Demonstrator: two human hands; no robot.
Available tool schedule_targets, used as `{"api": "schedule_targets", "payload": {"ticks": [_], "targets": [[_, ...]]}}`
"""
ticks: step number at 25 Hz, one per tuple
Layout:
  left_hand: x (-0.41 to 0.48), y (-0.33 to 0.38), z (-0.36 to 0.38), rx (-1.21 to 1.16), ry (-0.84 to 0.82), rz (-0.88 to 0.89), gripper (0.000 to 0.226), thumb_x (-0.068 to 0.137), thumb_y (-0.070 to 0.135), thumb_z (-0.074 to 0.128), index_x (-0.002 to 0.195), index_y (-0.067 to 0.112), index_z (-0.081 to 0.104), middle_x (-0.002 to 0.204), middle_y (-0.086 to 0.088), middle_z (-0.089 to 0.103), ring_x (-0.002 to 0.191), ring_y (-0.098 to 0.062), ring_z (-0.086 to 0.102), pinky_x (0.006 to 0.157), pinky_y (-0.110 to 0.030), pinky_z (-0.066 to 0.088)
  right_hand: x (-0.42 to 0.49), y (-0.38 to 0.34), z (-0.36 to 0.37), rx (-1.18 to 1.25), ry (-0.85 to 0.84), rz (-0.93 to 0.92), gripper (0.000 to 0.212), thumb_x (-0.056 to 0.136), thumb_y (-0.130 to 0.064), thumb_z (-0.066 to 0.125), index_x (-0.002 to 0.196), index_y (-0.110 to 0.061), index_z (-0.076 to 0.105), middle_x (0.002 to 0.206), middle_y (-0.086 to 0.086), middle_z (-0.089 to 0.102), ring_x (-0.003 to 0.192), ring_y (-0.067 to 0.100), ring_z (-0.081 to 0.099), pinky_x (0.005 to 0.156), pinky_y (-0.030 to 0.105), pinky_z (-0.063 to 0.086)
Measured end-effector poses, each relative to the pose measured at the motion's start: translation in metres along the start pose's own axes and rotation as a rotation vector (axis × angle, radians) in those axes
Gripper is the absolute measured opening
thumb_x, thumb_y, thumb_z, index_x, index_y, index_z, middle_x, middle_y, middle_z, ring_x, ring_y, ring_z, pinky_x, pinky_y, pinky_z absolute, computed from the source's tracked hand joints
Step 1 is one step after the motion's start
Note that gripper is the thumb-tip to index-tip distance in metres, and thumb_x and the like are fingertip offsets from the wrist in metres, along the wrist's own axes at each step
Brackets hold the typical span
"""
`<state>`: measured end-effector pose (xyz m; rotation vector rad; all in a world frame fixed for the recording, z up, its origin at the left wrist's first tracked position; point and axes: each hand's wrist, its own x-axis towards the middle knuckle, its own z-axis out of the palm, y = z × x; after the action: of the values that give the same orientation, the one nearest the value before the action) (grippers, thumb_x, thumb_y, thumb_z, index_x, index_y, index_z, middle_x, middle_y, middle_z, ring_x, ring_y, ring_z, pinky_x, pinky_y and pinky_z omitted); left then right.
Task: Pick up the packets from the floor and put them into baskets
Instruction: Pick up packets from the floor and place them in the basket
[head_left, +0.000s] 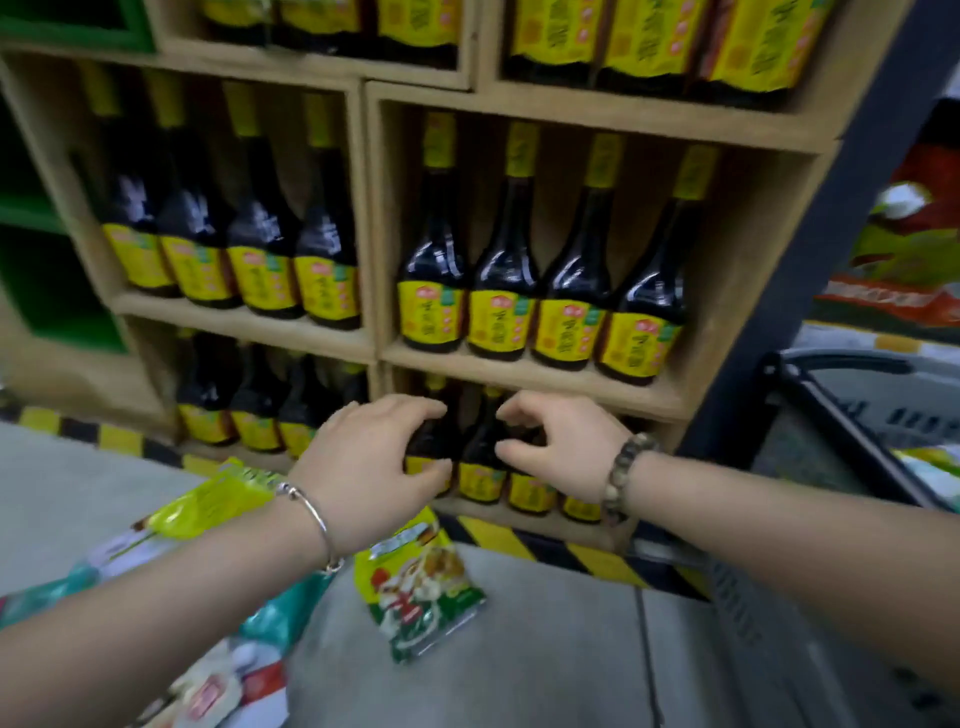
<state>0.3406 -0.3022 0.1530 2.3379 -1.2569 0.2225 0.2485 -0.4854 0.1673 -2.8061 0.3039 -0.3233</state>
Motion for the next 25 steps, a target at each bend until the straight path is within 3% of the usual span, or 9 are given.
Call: {"api": "schedule_targets", "payload": {"ticks": [4,7,12,16,20,22,25], "targets": [[-0.065,-0.061,0.007,0.006,-0.019,-0.160,0.062,0.072,0.053,0.041,0.128,0.028,0.050,0.128,0.008,0.055,0.119,-0.015,0.051,0.101,-0.031,0.035,0.010,-0.049,0.083,-0.035,-0.123,-0.092,0.041,0.082,-0.044,0.057,0.119,-0.025,0.057,0.123,-0.002,0.060,0.114,0.019,0.055,0.095,0.031,0.041],[-0.112,-0.104,0.018,-0.027,-0.052,-0.323,0.064,0.071,0.051,0.041,0.128,0.026,0.051,0.130,0.005,0.055,0.120,-0.018,0.051,0.099,-0.029,0.037,0.011,-0.068,0.139,-0.038,-0.229,-0.064,0.044,0.083,-0.044,0.055,0.123,-0.027,0.054,0.125,-0.003,0.058,0.115,0.018,0.053,0.094,0.029,0.040],[-0.193,-0.167,0.047,-0.171,0.004,-0.661,0.047,0.081,0.033,0.065,0.126,0.022,0.056,0.128,0.000,0.057,0.112,-0.020,0.056,0.091,-0.027,0.039,0.002,-0.096,0.234,0.052,-0.388,0.093,0.041,0.079,-0.044,0.060,0.117,-0.028,0.056,0.120,-0.005,0.062,0.109,0.018,0.057,0.088,0.027,0.044],[-0.239,-0.200,0.072,-0.241,0.033,-0.905,0.048,0.081,0.029,0.067,0.127,0.025,0.054,0.132,0.000,0.054,0.118,-0.019,0.052,0.091,-0.027,0.039,0.003,-0.134,0.303,0.267,-0.512,0.258,0.043,0.076,-0.038,0.067,0.114,-0.020,0.057,0.111,0.005,0.064,0.102,0.024,0.059,0.084,0.029,0.047],[-0.262,-0.222,0.092,-0.404,0.132,-1.080,0.042,0.082,0.018,0.066,0.123,0.021,0.056,0.128,-0.003,0.056,0.112,-0.018,0.053,0.093,-0.029,0.042,0.019,-0.176,0.356,0.417,-0.566,0.403,0.052,0.078,-0.031,0.069,0.123,-0.015,0.049,0.119,0.008,0.060,0.108,0.024,0.057,0.087,0.027,0.044],[-0.267,-0.232,0.097,-0.456,0.196,-1.151,0.043,0.082,0.014,0.066,0.123,0.018,0.056,0.128,-0.004,0.056,0.098,-0.013,0.054,0.089,-0.026,0.043,0.029,-0.189,0.372,0.413,-0.562,0.475,0.064,0.073,-0.039,0.072,0.125,-0.015,0.045,0.125,0.008,0.056,0.112,0.026,0.054,0.091,0.030,0.043],[-0.271,-0.240,0.102,-0.551,0.241,-1.272,0.047,0.082,0.012,0.065,0.127,0.015,0.053,0.131,-0.004,0.055,0.090,-0.008,0.050,0.085,-0.021,0.037,0.042,-0.200,0.387,0.107,-0.591,0.450,0.090,0.061,-0.066,0.067,0.133,-0.021,0.038,0.137,0.003,0.044,0.124,0.029,0.042,0.101,0.043,0.035]]}}
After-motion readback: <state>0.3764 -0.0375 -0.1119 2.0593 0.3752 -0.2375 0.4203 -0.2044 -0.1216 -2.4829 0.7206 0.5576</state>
